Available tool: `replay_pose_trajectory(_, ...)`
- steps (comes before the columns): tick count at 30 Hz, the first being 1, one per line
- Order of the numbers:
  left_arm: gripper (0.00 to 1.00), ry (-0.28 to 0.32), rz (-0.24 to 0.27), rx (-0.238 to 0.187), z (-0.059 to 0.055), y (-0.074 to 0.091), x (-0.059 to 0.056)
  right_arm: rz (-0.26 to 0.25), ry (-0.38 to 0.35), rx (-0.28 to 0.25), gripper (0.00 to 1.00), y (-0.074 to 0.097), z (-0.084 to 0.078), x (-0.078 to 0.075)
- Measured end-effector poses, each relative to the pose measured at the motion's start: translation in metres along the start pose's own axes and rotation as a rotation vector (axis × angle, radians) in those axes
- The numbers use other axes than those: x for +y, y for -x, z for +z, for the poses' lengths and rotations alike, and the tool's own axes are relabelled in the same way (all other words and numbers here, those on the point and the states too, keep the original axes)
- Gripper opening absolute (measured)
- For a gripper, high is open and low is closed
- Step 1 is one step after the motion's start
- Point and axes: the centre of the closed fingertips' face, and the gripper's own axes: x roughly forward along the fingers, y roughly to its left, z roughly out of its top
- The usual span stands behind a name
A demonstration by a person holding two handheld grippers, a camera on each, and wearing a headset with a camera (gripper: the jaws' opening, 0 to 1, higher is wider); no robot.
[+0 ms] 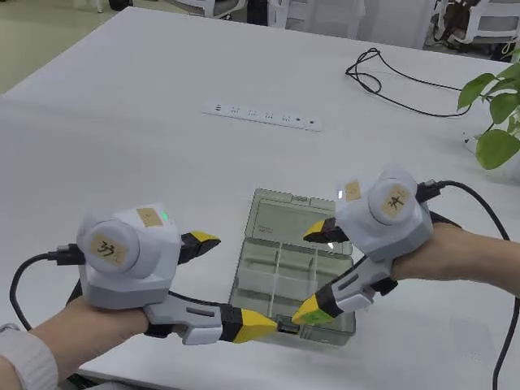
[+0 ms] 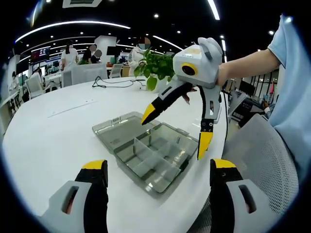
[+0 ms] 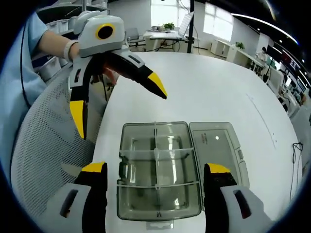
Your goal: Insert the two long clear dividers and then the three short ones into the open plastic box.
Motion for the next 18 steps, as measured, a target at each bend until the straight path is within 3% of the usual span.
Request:
replay_pose_trajectory(7, 0.88, -0.002, -0.001, 0.001, 0.001, 0.001, 0.000, -0.033, -0.030, -0.052, 1.00, 0.003, 0.002, -0.002)
replay_pose_trajectory(18, 0.89, -0.007, 0.005, 0.004, 0.002, 0.003, 0.003, -0.076, -0.111, -0.092, 0.99, 0.025, -0.014, -0.009)
